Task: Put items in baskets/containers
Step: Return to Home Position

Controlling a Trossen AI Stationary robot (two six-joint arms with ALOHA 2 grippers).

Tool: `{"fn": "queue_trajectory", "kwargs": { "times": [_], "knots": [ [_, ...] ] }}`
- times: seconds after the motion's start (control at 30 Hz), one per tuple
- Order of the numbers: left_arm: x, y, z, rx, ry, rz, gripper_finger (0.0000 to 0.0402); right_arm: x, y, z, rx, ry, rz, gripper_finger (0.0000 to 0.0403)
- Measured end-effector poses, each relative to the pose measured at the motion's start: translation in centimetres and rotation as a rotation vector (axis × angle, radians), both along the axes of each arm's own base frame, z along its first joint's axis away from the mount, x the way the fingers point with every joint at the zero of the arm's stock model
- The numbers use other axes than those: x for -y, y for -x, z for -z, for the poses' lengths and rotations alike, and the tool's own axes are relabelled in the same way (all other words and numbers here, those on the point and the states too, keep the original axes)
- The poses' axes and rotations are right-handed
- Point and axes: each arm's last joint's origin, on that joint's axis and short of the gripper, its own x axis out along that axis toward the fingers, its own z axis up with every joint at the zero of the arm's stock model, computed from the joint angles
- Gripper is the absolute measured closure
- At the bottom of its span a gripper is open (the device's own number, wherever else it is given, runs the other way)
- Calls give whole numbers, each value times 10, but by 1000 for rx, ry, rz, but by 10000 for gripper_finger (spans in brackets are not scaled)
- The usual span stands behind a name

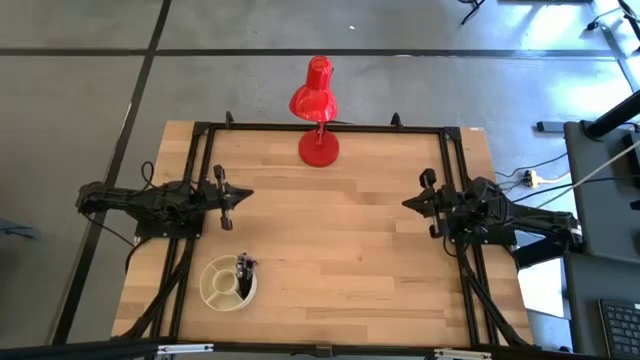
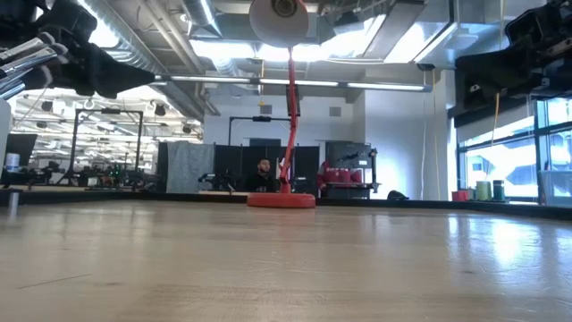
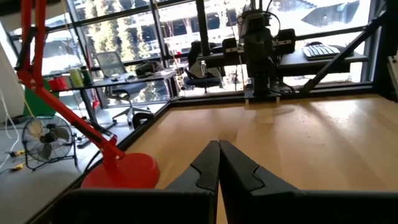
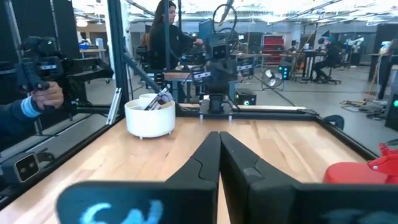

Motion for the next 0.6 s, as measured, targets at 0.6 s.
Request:
{"fn": "queue_trajectory", "kwargs": {
  "times": [0.6],
  "knots": [
    [-1,1,1,-13,7,-56,398,9,1,-1,27,-121,296,393]
  ]
}}
